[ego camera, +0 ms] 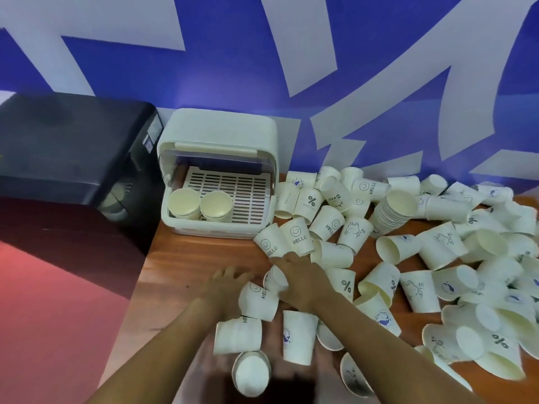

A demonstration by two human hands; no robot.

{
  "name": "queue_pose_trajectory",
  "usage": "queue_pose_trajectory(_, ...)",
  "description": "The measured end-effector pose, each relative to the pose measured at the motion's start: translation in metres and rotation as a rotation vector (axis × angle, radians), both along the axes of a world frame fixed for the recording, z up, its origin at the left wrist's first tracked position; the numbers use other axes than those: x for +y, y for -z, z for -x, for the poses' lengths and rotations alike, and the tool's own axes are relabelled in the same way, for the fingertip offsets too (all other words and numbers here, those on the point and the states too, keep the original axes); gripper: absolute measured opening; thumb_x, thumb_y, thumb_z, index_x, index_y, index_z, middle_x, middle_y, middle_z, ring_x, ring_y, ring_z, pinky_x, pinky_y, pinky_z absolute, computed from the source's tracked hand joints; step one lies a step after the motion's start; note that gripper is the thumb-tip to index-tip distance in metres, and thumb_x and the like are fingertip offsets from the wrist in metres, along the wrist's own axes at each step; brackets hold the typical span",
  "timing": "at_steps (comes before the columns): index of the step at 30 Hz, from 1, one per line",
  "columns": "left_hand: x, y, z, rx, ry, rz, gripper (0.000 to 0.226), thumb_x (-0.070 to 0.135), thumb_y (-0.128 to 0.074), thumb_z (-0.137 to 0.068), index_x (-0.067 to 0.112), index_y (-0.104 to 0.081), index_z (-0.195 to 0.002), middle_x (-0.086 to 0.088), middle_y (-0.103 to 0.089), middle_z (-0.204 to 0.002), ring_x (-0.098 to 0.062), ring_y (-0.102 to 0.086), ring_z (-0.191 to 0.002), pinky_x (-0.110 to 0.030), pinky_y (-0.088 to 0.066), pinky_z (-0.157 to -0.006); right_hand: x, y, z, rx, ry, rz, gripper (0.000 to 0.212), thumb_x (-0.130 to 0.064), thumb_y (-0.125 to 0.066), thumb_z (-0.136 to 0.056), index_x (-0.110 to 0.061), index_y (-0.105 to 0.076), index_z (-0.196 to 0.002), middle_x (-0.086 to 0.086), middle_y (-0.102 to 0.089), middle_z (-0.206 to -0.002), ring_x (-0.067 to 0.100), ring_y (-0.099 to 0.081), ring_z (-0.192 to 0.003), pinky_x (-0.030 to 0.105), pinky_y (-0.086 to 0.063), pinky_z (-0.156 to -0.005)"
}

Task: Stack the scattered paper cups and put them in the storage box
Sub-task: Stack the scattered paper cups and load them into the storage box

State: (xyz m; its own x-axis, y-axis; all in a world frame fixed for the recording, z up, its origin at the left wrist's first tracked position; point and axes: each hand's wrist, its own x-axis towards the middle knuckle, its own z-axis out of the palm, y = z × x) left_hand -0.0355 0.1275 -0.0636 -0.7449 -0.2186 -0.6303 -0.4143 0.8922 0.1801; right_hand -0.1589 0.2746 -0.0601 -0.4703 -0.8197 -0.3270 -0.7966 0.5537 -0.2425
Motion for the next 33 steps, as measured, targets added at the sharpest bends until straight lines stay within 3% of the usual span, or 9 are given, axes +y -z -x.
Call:
queue_pose_trajectory(6,-0.002,0.005,0.000,-0.019,-0.029,0.002,0.081,0.024,-0.063,-0.081,0.038,-0.017,-0.147,0.000,-0.020,-0.153,-0.029,-0.023,-0.139,-0.044,-0.028,-0.110,-0.001,0.014,0.001,0.042,-0.032,-0.013,0.067,-0.023,-0.058,-0.083,-0.025,-0.030,-0.144,0.005,-0.042,-0.136,0.028,-0.049,-0.113,0.035,-0.044,-0.090)
queue_pose_trajectory(11,-0.006,-0.003,-0.002,0.010,-0.037,-0.015,0.076,0.026,-0.066,-0.080,0.032,-0.026,-0.143,0.000,-0.030,-0.148,-0.028,-0.030,-0.135,-0.042,-0.032,-0.108,0.003,0.001,0.005,0.021,0.007,0.042,0.063,-0.028,-0.061,-0.081,-0.023,-0.035,-0.138,0.004,-0.049,-0.121,0.025,-0.052,-0.106,0.031,-0.043,-0.079)
queue_pose_trajectory(17,-0.023,-0.041,-0.011,0.116,-0.093,-0.106,0.069,0.024,-0.070,-0.078,0.027,-0.034,-0.137,0.002,-0.046,-0.137,-0.021,-0.045,-0.124,-0.029,-0.038,-0.096,0.013,-0.034,0.016,-0.180,0.238,0.165,0.056,-0.039,-0.067,-0.073,-0.030,-0.041,-0.122,-0.007,-0.051,-0.106,0.016,-0.052,-0.098,0.033,-0.045,-0.077)
queue_pose_trajectory(21,-0.042,-0.068,-0.019,0.243,-0.151,-0.097,0.065,0.036,-0.077,-0.071,0.025,-0.043,-0.125,0.003,-0.050,-0.128,-0.018,-0.050,-0.113,-0.032,-0.044,-0.093,0.014,-0.052,0.022,-0.283,0.396,0.299,0.049,-0.030,-0.072,-0.073,-0.024,-0.043,-0.112,-0.002,-0.054,-0.096,0.018,-0.054,-0.088,0.036,-0.047,-0.077)
queue_pose_trajectory(25,-0.061,-0.084,-0.028,0.311,-0.189,-0.079,0.072,0.043,-0.077,-0.066,0.025,-0.039,-0.125,0.003,-0.052,-0.125,-0.018,-0.052,-0.110,-0.033,-0.046,-0.092,0.005,-0.061,0.016,-0.327,0.469,0.362,0.065,-0.025,-0.074,-0.074,-0.023,-0.039,-0.128,0.004,-0.051,-0.116,0.017,-0.050,-0.101,0.030,-0.042,-0.081)
queue_pose_trajectory(27,-0.070,-0.090,-0.032,0.337,-0.205,-0.116,0.072,0.045,-0.075,-0.066,0.025,-0.037,-0.124,0.004,-0.053,-0.119,-0.017,-0.051,-0.106,-0.032,-0.046,-0.090,-0.004,-0.068,0.012,-0.332,0.464,0.387,0.080,-0.033,-0.074,-0.067,-0.026,-0.035,-0.136,0.003,-0.046,-0.121,0.013,-0.043,-0.105,0.026,-0.037,-0.082)
queue_pose_trajectory(31,-0.087,-0.104,-0.038,0.400,-0.209,-0.190,0.077,0.056,-0.069,-0.066,0.030,-0.037,-0.131,0.006,-0.047,-0.130,-0.017,-0.049,-0.116,-0.039,-0.045,-0.098,-0.026,-0.088,-0.002,-0.308,0.412,0.363,0.083,-0.042,-0.067,-0.058,-0.036,-0.032,-0.133,-0.015,-0.034,-0.098,0.011,-0.037,-0.103,0.025,-0.036,-0.081)
queue_pose_trajectory(33,-0.097,-0.110,-0.040,0.420,-0.219,-0.190,0.078,0.057,-0.068,-0.070,0.032,-0.034,-0.136,0.004,-0.045,-0.133,-0.018,-0.049,-0.116,-0.041,-0.045,-0.099,-0.039,-0.090,-0.007,-0.266,0.398,0.319,0.083,-0.043,-0.067,-0.059,-0.036,-0.032,-0.133,-0.014,-0.029,-0.096,0.012,-0.038,-0.103,0.029,-0.042,-0.085)
